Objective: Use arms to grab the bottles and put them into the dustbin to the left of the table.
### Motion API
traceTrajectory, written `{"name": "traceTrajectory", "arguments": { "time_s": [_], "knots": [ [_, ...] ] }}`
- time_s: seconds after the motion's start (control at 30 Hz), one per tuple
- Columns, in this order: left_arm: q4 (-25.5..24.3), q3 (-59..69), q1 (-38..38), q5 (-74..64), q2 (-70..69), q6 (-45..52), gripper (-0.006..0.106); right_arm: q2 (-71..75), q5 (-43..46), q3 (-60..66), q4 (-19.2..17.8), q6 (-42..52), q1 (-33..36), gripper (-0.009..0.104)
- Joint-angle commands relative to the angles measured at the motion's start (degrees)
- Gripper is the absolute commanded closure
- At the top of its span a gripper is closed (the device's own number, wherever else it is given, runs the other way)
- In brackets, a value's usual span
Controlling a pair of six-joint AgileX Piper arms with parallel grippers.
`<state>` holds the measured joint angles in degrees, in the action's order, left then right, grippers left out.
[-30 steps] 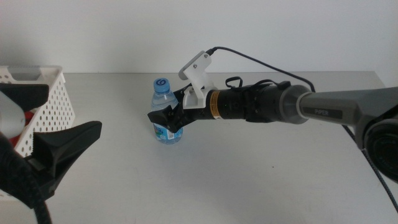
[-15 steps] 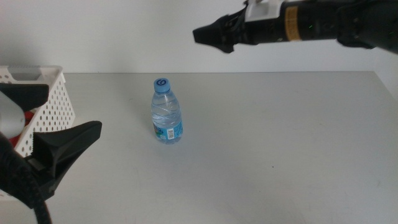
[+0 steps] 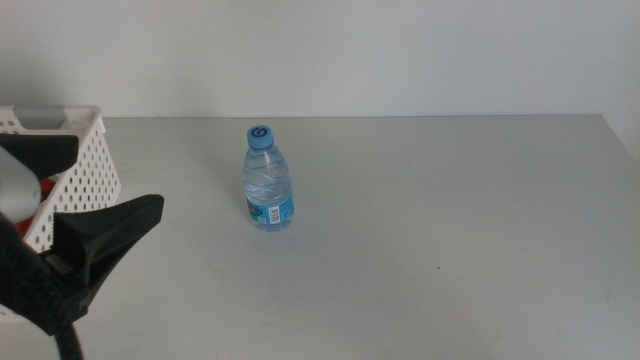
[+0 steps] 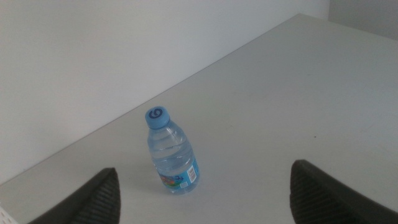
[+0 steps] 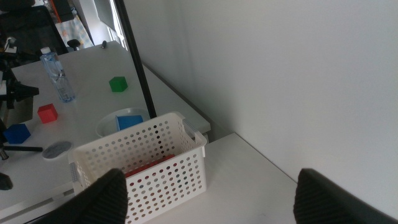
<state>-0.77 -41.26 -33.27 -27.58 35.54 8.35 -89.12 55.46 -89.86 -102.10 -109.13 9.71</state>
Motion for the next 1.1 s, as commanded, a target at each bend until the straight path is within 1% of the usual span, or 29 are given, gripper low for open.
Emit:
{"name": "traceTrajectory", "arguments": {
  "time_s": [0.0, 0.1, 0.13, 0.17, 0.2, 0.27, 0.3, 0.33, 0.37, 0.47, 0.5, 0.57, 0.6, 0.63, 0.67, 0.73, 0.8, 0.83, 0.87, 0.9, 0.93, 1.07],
  "knots": [
    [0.0, -1.6, -0.4, 4.3, 0.0, -0.8, 0.007, 4.9, -0.8, 0.0, -1.8, -0.1, -0.5, 0.027],
    [0.0, -1.6, -0.4, 4.3, 0.0, -0.8, 0.007, 8.8, -4.2, 4.8, -1.6, 0.9, -0.5, 0.029],
    [0.0, -1.6, -0.4, 4.3, 0.0, -0.8, 0.007, 10.4, -5.8, 7.2, -0.1, 2.1, -0.5, 0.029],
    [0.0, -1.6, -0.4, 4.3, 0.0, -0.8, 0.007, 11.5, -6.6, 9.6, 2.5, 3.6, -0.5, 0.029],
    [0.0, -1.6, -0.4, 4.3, 0.0, -0.8, 0.007, 13.2, -6.9, 12.9, 7.1, 6.3, -0.5, 0.029],
    [0.0, -1.6, -0.4, 4.3, 0.0, -0.8, 0.007, 15.9, -6.9, 19.6, 18.6, 12.9, -0.5, 0.029],
    [0.0, -1.6, -0.4, 4.3, 0.0, -0.8, 0.007, 17.3, -6.8, 23.3, 23.7, 16.8, -0.3, 0.029],
    [0.0, -1.6, -0.4, 4.3, 0.0, -0.8, 0.007, 18.6, -7.7, 26.8, 27.9, 20.5, 0.3, 0.029],
    [0.0, -1.6, -0.4, 4.3, 0.0, -0.8, 0.007, 19.9, -9.2, 29.5, 30.5, 23.5, 1.0, 0.029],
    [0.0, -1.6, -0.4, 4.3, 0.0, -0.8, 0.007, 23.4, -18.0, 38.2, 40.1, 31.3, 4.4, 0.029],
    [0.0, -1.6, -0.4, 4.3, 0.0, -0.8, 0.007, 24.5, -21.5, 40.5, 44.0, 35.2, 6.0, 0.029],
    [0.0, -1.6, -0.4, 4.3, 0.0, -0.8, 0.007, 26.4, -29.9, 43.6, 53.5, 43.9, 10.0, 0.029],
    [0.0, -1.6, -0.4, 4.3, 0.0, -0.8, 0.007, 27.5, -35.1, 44.7, 59.1, 50.0, 12.2, 0.029],
    [0.0, -1.6, -0.4, 4.3, 0.0, -0.8, 0.007, 28.6, -41.2, 45.3, 65.8, 57.4, 14.7, 0.029],
    [0.0, -1.6, -0.4, 4.3, 0.0, -0.8, 0.007, 29.4, -46.6, 45.3, 71.6, 66.2, 16.8, 0.029],
    [0.0, -1.6, -0.4, 4.3, 0.0, -0.8, 0.007, 30.9, -58.6, 44.4, 86.3, 87.0, 21.1, 0.029],
    [0.0, -1.6, -0.4, 4.3, 0.0, -0.8, 0.007, 31.8, -65.6, 43.9, 97.1, 105.0, 23.1, 0.029],
    [0.0, -1.6, -0.4, 4.3, 0.0, -0.8, 0.007, 32.4, -68.0, 43.9, 101.7, 112.2, 23.6, 0.030],
    [0.0, -1.6, -0.4, 4.3, 0.0, -0.8, 0.007, 32.8, -69.8, 43.9, 105.1, 116.6, 23.6, 0.030],
    [0.0, -1.6, -0.4, 4.3, 0.0, -0.8, 0.007, 33.6, -71.7, 43.9, 107.3, 120.1, 23.6, 0.031],
    [0.0, -1.6, -0.4, 4.3, 0.0, -0.8, 0.007, 34.5, -73.5, 43.9, 108.2, 122.1, 23.6, 0.031],
    [0.0, -1.6, -0.4, 4.3, 0.0, -0.8, 0.007, 39.1, -78.3, 43.9, 107.2, 122.6, 23.6, 0.031]
  ]
}}
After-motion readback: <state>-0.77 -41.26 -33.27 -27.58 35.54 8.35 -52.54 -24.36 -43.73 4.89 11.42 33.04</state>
